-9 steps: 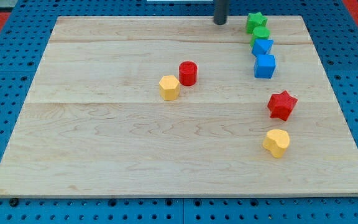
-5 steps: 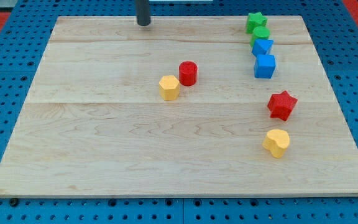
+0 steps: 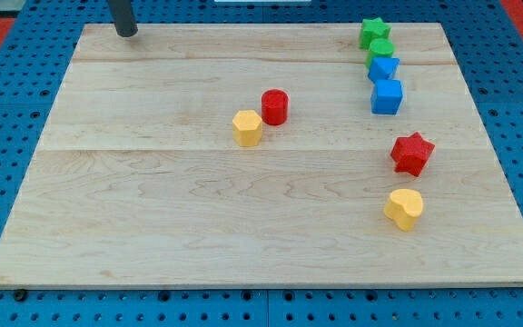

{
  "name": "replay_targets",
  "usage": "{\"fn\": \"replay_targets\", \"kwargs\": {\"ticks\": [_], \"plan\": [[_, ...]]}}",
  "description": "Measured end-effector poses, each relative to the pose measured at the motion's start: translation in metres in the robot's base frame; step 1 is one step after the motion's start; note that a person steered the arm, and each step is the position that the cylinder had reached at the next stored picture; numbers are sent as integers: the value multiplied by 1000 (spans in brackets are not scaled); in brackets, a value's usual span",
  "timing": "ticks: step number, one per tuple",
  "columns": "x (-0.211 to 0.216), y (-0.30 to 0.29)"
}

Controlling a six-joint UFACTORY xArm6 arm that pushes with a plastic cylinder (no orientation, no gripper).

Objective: Move the arm to the top left

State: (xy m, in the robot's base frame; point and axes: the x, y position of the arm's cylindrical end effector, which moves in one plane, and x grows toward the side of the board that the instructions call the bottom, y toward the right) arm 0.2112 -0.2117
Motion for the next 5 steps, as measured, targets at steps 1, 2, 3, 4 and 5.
{"fn": "replay_targets", "kwargs": {"ticks": [1,2,3,4,5], "plan": [[5,1],[5,7],[5,14],[5,15],[5,14]]}}
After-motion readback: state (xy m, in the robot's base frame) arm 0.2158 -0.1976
